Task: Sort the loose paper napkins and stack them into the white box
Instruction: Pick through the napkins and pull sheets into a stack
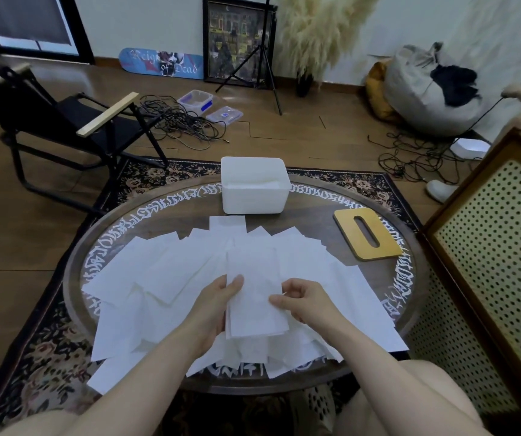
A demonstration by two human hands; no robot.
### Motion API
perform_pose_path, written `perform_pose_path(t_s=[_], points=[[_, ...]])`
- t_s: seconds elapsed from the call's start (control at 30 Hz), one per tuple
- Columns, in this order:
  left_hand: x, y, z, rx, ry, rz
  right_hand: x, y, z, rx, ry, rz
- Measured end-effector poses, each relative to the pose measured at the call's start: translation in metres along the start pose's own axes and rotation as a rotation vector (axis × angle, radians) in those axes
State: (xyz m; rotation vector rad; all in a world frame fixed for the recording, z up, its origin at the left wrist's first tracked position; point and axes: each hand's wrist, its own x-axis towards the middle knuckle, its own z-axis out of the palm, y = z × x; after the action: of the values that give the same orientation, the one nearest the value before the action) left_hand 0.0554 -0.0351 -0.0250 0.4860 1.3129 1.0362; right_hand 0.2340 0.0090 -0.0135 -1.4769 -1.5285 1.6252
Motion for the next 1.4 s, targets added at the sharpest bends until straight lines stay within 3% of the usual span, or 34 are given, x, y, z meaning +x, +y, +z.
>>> perform_pose_path(t_s=[0.13, 0.3, 0.4, 0.6, 1.13, 1.4], points=[[0.001, 0.0, 0.0, 0.116, 0.099, 0.051, 0.005, 0.005, -0.004, -0.081, 0.056, -0.014], [0.006, 0.007, -0.013, 0.044, 0.245, 0.089, 0.028, 0.02, -0.036, -0.306, 0.373, 0.035], [0.006, 0.01, -0.022, 0.002, 0.315, 0.112, 0.041, 0.024, -0.056, -0.386, 0.438, 0.114], [0.006, 0.013, -0.033, -0.015, 0.351, 0.101, 0.051, 0.019, -0.066, -0.108, 0.365, 0.326], [0.01, 0.007, -0.025, 0.006, 0.279, 0.046, 0.046, 0.006, -0.058, -0.043, 0.45, 0.194], [0.015, 0.0, -0.01, -0.04, 0.25, 0.017, 0.011, -0.008, -0.025, 0.304, 0.196, 0.088]])
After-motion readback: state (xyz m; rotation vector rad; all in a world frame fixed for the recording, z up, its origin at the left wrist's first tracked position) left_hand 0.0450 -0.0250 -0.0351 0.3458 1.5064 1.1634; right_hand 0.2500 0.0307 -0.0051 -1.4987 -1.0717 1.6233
